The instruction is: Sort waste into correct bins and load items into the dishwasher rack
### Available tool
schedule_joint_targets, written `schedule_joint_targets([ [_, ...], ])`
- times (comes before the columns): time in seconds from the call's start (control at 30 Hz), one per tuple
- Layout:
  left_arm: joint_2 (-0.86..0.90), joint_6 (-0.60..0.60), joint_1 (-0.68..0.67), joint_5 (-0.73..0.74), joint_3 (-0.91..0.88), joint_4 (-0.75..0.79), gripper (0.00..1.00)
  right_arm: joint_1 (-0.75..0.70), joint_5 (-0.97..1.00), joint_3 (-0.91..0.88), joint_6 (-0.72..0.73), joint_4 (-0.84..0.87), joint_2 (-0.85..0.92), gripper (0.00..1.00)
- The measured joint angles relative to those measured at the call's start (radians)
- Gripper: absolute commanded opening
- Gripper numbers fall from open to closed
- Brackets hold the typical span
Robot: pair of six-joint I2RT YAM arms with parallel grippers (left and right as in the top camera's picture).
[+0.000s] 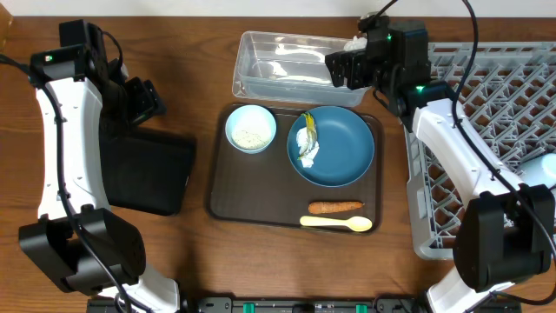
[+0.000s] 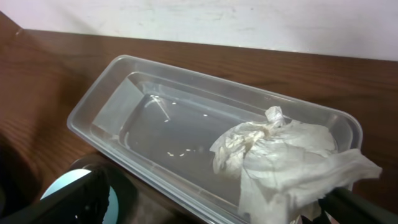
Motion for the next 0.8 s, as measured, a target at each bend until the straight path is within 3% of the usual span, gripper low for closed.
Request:
schedule_joint_targets([
  [0.8,0.000,0.000,0.000,0.000,0.000,0.000,0.76,0.000,-0.076,0.000,0.007,-0.032,0.000,0.92],
])
